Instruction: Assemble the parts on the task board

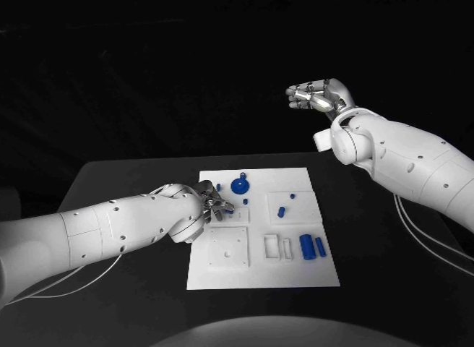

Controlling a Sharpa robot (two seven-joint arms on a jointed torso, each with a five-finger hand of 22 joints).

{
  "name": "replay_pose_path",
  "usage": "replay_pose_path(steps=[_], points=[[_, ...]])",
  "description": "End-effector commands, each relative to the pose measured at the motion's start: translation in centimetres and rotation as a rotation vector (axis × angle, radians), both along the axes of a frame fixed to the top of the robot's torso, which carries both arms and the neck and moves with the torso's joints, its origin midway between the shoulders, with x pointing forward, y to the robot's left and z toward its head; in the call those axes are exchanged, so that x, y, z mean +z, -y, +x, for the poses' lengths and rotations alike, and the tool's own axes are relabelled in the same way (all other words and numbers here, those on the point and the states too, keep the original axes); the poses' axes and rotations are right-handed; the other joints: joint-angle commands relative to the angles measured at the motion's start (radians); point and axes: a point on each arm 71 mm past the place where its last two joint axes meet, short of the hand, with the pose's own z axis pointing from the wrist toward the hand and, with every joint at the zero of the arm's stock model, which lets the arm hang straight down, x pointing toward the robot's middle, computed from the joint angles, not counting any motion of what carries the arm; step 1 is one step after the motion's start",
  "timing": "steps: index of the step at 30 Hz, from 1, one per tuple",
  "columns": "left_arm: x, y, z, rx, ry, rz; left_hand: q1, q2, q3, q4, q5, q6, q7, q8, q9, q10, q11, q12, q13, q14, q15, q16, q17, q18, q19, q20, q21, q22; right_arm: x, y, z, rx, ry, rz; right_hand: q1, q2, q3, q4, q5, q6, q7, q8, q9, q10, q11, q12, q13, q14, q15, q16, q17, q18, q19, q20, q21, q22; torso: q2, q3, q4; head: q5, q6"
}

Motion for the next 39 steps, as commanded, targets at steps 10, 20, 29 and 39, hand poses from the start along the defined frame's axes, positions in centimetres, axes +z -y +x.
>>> replay_pose_path(steps=[10,20,29,39], points=[[-0.66,0.55,-0.28,-0.036,0.005,0.031,0.010,0.000,0.084,-0.078,-0.005,0.086,-0.077,0.005,-0.005,0.041,-0.003,0.011,0.003,0.003,-0.007,0.007,0.004,-0.006,0.022,-0.001,-0.043,0.051,-0.02,-0.18,-0.01,0.009,-0.016,0.024,-0.008,-0.013,-0.005,0.015,0.028,0.007,-0.001,-0.005,-0.001,-0.004,-0.001,-0.005,-0.001,-0.007,0.001,-0.003,-0.001,0.015,-0.016,0.001,-0.005,-0.002,0.000,-0.0013,0.0010,-0.003,-0.007],[-0.58,0.75,-0.22,-0.054,0.032,0.054,0.009,0.001,0.084,-0.076,-0.006,0.087,-0.077,0.006,-0.005,0.041,-0.003,0.012,0.004,0.003,-0.006,0.007,0.001,-0.006,0.029,-0.001,-0.056,0.066,-0.27,0.13,0.08,0.000,-0.050,0.072,-0.008,-0.013,-0.008,0.014,0.058,0.009,0.000,-0.005,-0.001,-0.003,-0.001,-0.005,-0.001,-0.008,0.002,-0.003,-0.001,0.015,-0.020,0.001,-0.005,-0.002,0.001,-0.0019,0.0006,-0.004,-0.007],[-0.71,0.80,-0.24,-0.066,0.017,0.068,0.010,0.002,0.085,-0.075,-0.007,0.087,-0.077,0.006,-0.001,0.041,-0.003,0.014,0.006,0.003,-0.006,0.011,0.001,-0.007,0.034,0.000,-0.068,0.081,-0.30,-0.01,0.08,0.004,-0.055,0.077,-0.010,-0.013,-0.010,0.013,0.069,0.010,0.000,-0.005,-0.001,-0.004,-0.001,-0.005,-0.001,-0.011,0.003,-0.004,-0.001,0.014,-0.030,0.002,-0.005,-0.003,0.001,-0.0017,0.0015,-0.005,-0.011],[-1.02,0.54,-0.30,-0.086,-0.022,0.095,0.008,0.003,0.088,-0.079,-0.007,0.087,-0.077,0.006,0.002,0.041,-0.002,0.011,0.005,0.003,-0.006,0.009,-0.003,-0.009,0.037,-0.001,-0.083,0.098,-0.35,-0.10,0.11,0.004,-0.055,0.075,-0.010,-0.010,-0.010,0.013,0.068,0.010,0.001,-0.005,-0.001,-0.005,0.000,-0.005,-0.001,-0.012,0.004,-0.004,-0.001,0.014,-0.038,0.003,-0.006,-0.004,0.001,-0.0025,0.0020,-0.005,-0.018]])
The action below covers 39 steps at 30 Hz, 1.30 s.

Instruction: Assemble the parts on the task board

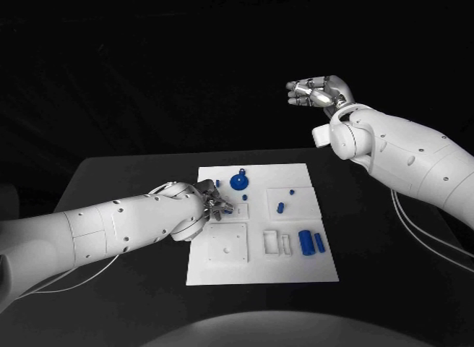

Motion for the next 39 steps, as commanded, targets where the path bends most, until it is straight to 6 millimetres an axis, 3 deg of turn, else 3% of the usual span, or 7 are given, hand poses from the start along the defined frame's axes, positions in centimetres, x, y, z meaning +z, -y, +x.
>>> replay_pose_path(steps=[1,29,39], points=[[-0.25,0.08,-0.19,-0.028,-0.033,0.026,0.010,0.005,0.083,-0.079,0.005,0.082,-0.077,0.003,0.001,0.035,-0.009,0.004,0.001,-0.001,-0.009,0.002,-0.001,0.003,0.007,0.001,-0.003,0.001,0.00,-0.17,0.01,0.016,-0.002,0.006,-0.003,-0.003,-0.004,0.001,0.003,0.007,-0.001,-0.005,-0.001,-0.005,0.000,-0.005,-0.001,-0.009,0.000,-0.004,-0.001,0.014,-0.004,0.001,-0.006,-0.002,0.000,-0.0006,0.0003,0.001,-0.002],[-0.39,-0.01,0.18,-0.020,-0.042,0.037,0.002,0.012,0.080,-0.082,-0.002,0.086,-0.079,0.004,0.007,0.035,-0.009,0.012,0.005,-0.001,-0.010,0.011,0.004,-0.001,0.027,0.001,-0.054,0.047,-0.04,-0.38,0.04,0.018,-0.003,0.006,-0.004,-0.002,0.007,-0.003,0.003,0.013,-0.002,-0.005,-0.001,-0.005,-0.001,-0.005,-0.001,-0.013,0.002,-0.004,-0.001,0.014,-0.021,0.002,-0.007,-0.002,0.001,-0.0006,-0.0009,0.004,-0.002],[-0.56,0.16,0.17,-0.032,-0.084,0.049,0.003,0.012,0.087,-0.090,0.006,0.087,-0.078,0.004,0.010,0.035,-0.008,0.016,0.006,0.000,-0.010,0.014,0.006,-0.002,0.030,0.000,-0.056,0.050,-0.08,-0.46,0.06,0.017,-0.005,0.006,-0.006,-0.005,0.013,-0.005,0.006,0.008,-0.001,-0.005,-0.001,-0.006,0.000,-0.006,-0.001,-0.014,0.002,-0.004,-0.001,0.014,-0.043,0.003,-0.009,-0.004,0.001,0.0010,-0.0001,0.002,-0.002]])
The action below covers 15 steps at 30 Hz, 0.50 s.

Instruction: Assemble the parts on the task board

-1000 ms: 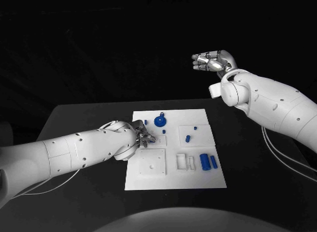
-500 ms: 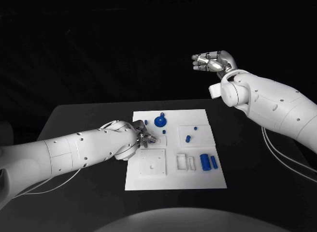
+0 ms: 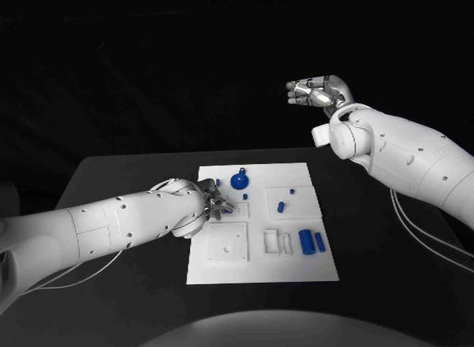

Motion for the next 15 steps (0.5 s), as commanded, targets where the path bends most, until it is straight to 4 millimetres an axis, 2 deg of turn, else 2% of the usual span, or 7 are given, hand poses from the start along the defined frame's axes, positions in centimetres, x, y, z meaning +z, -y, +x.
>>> replay_pose_path(steps=[1,7,8,10,13,14,15], points=[[-0.54,-0.01,-0.32,-0.013,-0.060,0.027,0.001,0.009,0.088,-0.091,0.006,0.087,-0.079,0.007,0.001,0.035,-0.008,0.004,0.002,0.000,-0.004,0.006,0.000,0.005,0.005,-0.001,-0.006,0.017,0.02,-0.24,0.00,0.016,0.001,0.003,-0.006,-0.005,0.006,0.002,0.006,0.002,-0.001,-0.006,-0.002,-0.006,0.000,-0.006,-0.001,-0.005,0.000,-0.004,-0.002,0.014,-0.007,0.000,-0.005,-0.001,0.000,0.0012,0.0007,0.000,-0.001],[-0.63,-0.11,-0.25,-0.021,-0.082,0.039,-0.011,0.007,0.104,-0.112,0.011,0.093,-0.079,0.006,0.001,0.035,-0.007,0.017,0.004,0.003,-0.003,0.020,0.014,0.006,0.006,0.000,-0.006,0.019,-0.01,-0.28,0.00,0.017,0.000,0.003,-0.006,-0.006,0.009,0.001,0.006,0.001,-0.001,-0.005,-0.001,-0.006,0.000,-0.005,-0.001,-0.006,0.000,-0.004,-0.002,0.014,-0.009,0.000,-0.005,-0.001,0.000,0.0013,0.0009,0.000,-0.003],[-0.63,-0.12,-0.23,-0.021,-0.084,0.039,-0.013,0.006,0.115,-0.118,-0.003,0.093,-0.078,0.006,0.001,0.035,-0.007,0.018,0.004,0.003,-0.003,0.022,0.017,0.006,0.006,0.000,-0.005,0.018,-0.01,-0.28,0.00,0.017,-0.001,0.003,-0.006,-0.006,0.009,0.001,0.006,0.001,-0.001,-0.005,-0.001,-0.006,0.000,-0.005,-0.001,-0.006,0.000,-0.004,-0.002,0.014,-0.009,0.000,-0.005,-0.001,-0.001,0.0009,0.0010,0.000,-0.003],[-0.60,-0.11,-0.17,-0.022,-0.088,0.040,-0.057,-0.031,0.283,-0.132,-0.156,0.088,-0.076,0.003,-0.007,0.034,-0.005,0.023,0.004,0.002,-0.005,0.030,0.026,0.007,0.005,0.000,0.000,0.020,-0.02,-0.27,0.00,0.017,-0.001,0.003,-0.005,-0.005,0.011,0.001,0.007,0.000,-0.001,-0.006,-0.002,-0.006,0.000,-0.005,-0.001,-0.006,0.000,-0.004,-0.002,0.014,-0.010,0.000,-0.005,-0.001,-0.001,0.0006,0.0008,0.000,-0.003],[-0.53,-0.08,-0.11,-0.024,-0.091,0.040,-0.057,-0.031,0.283,-0.132,-0.156,0.088,-0.076,0.003,-0.007,0.034,-0.005,0.023,0.004,0.002,-0.005,0.030,0.026,0.007,0.005,0.000,0.000,0.020,-0.04,-0.26,0.01,0.017,-0.001,0.003,-0.007,-0.007,0.021,-0.003,0.009,0.002,-0.001,-0.005,-0.001,-0.006,0.000,-0.005,-0.001,-0.006,0.000,-0.003,-0.001,0.015,-0.010,0.000,-0.005,-0.001,-0.001,-0.0001,0.0009,0.000,-0.003],[-0.47,-0.05,-0.06,-0.024,-0.092,0.039,-0.057,-0.070,0.356,-0.088,-0.166,0.101,-0.079,0.007,0.024,0.036,-0.008,0.036,0.005,0.003,-0.003,0.035,0.027,0.009,0.002,0.000,0.011,0.019,-0.05,-0.25,0.01,0.017,-0.002,0.003,-0.007,-0.007,0.025,-0.004,0.012,0.002,-0.001,-0.005,-0.001,-0.006,-0.001,-0.006,-0.001,-0.006,0.000,-0.003,-0.002,0.015,-0.011,0.000,-0.005,-0.001,-0.001,-0.0001,0.0007,0.000,-0.003],[-0.44,-0.03,-0.04,-0.024,-0.093,0.038,-0.057,-0.071,0.356,-0.087,-0.166,0.101,-0.080,0.007,0.025,0.036,-0.008,0.037,0.005,0.003,-0.003,0.036,0.028,0.009,0.002,0.000,0.011,0.019,-0.05,-0.25,0.01,0.017,-0.002,0.003,-0.008,-0.008,0.029,-0.005,0.015,0.001,-0.001,-0.006,-0.002,-0.006,0.000,-0.005,-0.001,-0.006,0.000,-0.004,-0.002,0.015,-0.011,0.000,-0.005,-0.001,-0.001,-0.0004,0.0010,0.000,-0.003]])
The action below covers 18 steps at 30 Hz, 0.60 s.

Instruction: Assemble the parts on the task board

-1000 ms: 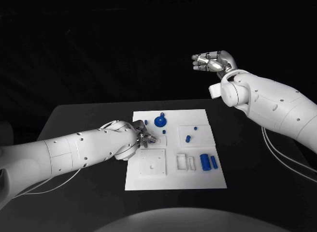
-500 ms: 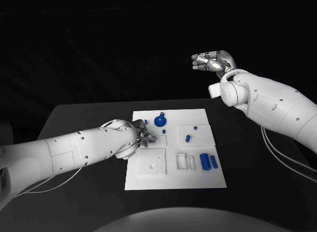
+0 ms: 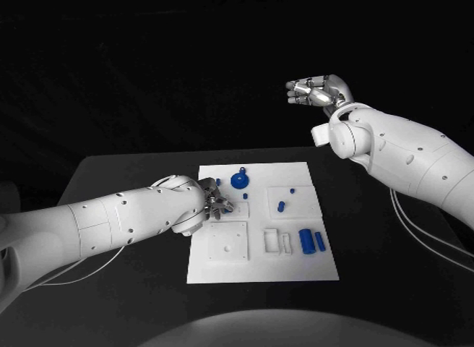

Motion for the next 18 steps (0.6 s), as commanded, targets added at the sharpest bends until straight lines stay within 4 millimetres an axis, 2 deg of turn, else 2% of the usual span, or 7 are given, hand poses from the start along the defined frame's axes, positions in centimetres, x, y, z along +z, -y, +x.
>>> replay_pose_path(steps=[1,8,18], points=[[-0.51,-0.06,-0.32,-0.010,-0.060,0.025,-0.004,-0.027,0.174,-0.109,-0.009,0.101,-0.083,0.004,0.022,0.036,-0.008,0.013,0.003,0.003,-0.003,0.006,0.005,0.009,0.003,0.000,0.010,0.019,0.00,-0.17,0.00,0.016,0.000,0.003,-0.004,-0.004,0.007,0.001,0.007,0.001,-0.001,-0.006,-0.002,-0.006,0.000,-0.005,-0.001,-0.006,0.000,-0.004,-0.002,0.014,-0.004,0.000,-0.005,-0.002,-0.001,-0.0010,0.0002,0.000,0.000],[0.02,0.01,0.08,-0.011,-0.054,0.024,0.001,-0.032,0.177,-0.092,-0.018,0.106,-0.085,0.003,0.034,0.036,-0.009,0.025,0.007,0.003,-0.002,0.016,0.013,0.010,0.003,0.001,0.012,0.018,-0.04,-0.22,0.01,0.019,-0.002,0.004,-0.012,-0.009,0.037,-0.006,0.016,0.001,-0.001,-0.005,-0.001,-0.006,0.000,-0.005,-0.001,-0.009,0.001,-0.004,-0.002,0.014,-0.010,0.001,-0.006,-0.002,0.000,-0.0010,0.0010,-0.001,0.001],[0.37,0.28,0.49,-0.020,-0.056,0.031,0.001,-0.031,0.177,-0.087,-0.022,0.110,-0.087,0.004,0.037,0.036,-0.011,0.036,0.011,0.004,-0.003,0.022,0.019,0.010,0.004,0.002,0.014,0.019,-0.11,-0.33,0.01,0.023,-0.005,0.004,-0.017,-0.014,0.063,-0.010,0.022,0.001,0.000,-0.005,-0.001,-0.006,0.000,-0.006,-0.001,-0.010,0.001,-0.004,-0.002,0.014,-0.016,0.001,-0.006,-0.002,0.000,-0.0009,0.0002,0.000,0.000]])
